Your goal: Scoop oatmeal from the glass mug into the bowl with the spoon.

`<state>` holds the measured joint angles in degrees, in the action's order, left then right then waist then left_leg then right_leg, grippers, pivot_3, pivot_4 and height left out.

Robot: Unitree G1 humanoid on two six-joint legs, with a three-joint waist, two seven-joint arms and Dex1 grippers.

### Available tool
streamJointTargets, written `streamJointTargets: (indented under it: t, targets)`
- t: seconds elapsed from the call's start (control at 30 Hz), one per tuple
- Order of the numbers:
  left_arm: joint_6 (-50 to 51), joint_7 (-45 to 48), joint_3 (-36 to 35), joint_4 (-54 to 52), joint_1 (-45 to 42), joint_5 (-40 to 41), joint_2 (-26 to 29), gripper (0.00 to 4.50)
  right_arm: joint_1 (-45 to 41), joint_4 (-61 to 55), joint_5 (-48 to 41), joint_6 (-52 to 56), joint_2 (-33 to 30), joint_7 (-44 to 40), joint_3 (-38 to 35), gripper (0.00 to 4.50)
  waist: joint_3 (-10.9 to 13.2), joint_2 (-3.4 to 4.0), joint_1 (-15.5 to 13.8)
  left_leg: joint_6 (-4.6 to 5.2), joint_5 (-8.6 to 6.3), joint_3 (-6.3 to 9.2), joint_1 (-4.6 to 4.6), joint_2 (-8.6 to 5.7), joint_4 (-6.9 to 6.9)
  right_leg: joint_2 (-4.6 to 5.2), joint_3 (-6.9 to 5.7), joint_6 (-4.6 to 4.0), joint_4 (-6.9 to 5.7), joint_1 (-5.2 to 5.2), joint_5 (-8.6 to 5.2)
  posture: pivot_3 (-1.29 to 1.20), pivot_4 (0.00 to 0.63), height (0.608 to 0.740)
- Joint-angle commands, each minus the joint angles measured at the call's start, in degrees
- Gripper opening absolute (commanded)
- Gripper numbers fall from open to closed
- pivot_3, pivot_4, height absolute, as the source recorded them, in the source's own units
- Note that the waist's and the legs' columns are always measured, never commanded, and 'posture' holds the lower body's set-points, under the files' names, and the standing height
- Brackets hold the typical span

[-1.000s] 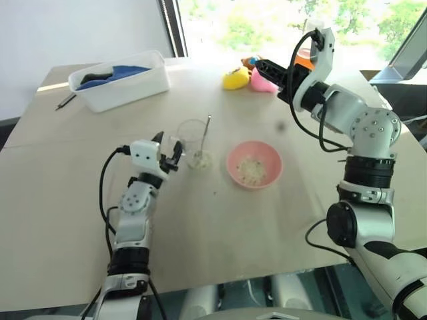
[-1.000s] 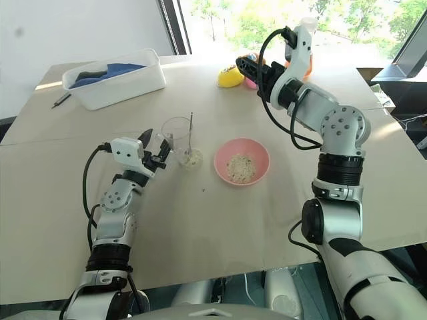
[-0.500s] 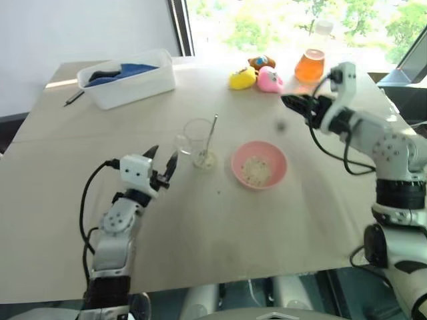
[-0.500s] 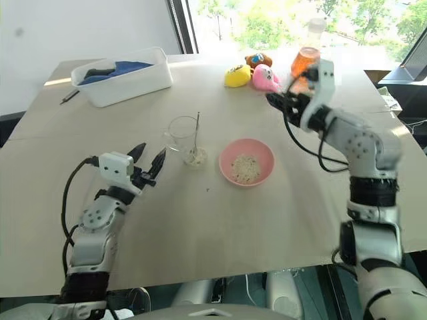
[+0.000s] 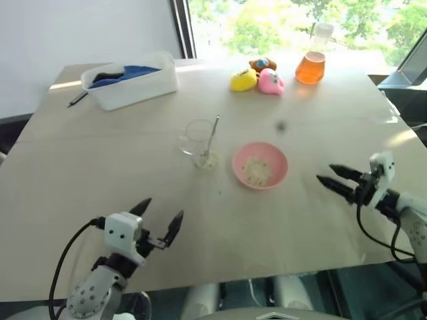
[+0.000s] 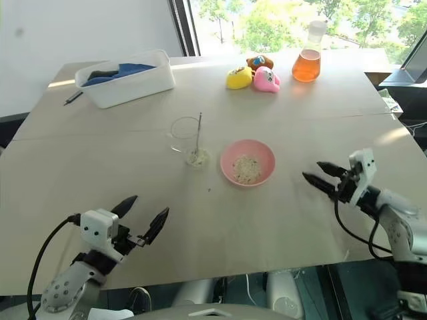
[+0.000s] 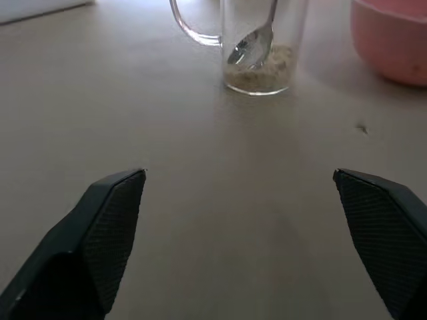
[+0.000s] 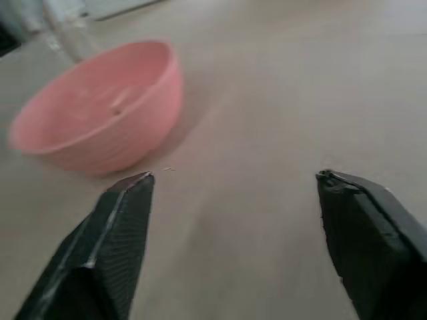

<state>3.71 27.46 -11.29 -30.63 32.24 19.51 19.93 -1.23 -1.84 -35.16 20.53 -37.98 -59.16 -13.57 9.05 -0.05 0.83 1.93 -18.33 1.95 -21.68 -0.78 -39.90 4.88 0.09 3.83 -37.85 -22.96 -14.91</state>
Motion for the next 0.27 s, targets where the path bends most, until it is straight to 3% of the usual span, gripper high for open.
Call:
streamJointTargets:
  t: [0.03, 0.27]
  targets:
    - [-0.2, 2.4, 0.6, -2.9, 2.8, 0.5, 1.3, 4.5, 2.7, 0.0, 1.6, -5.4, -0.4, -4.3, -0.6, 4.41, 0.0, 0.01, -0.1, 0.01, 0.0, 0.02, 0.06, 0.0, 0.0, 0.01, -0.04, 0.0, 0.05, 0.13, 0.0, 0.0, 0.15, 0.74]
    - [-0.9, 1.0, 0.1, -1.6, 2.4, -3.1, 2.0, 4.5, 3.9, 6.2, 3.1, -10.9, -0.8, -8.3, -1.5, 4.41, 0.0, 0.0, -0.2, 0.03, -0.02, 0.02, 0.18, -0.02, -0.01, -0.01, -0.01, 0.0, 0.13, 0.28, 0.0, 0.0, 0.15, 0.74]
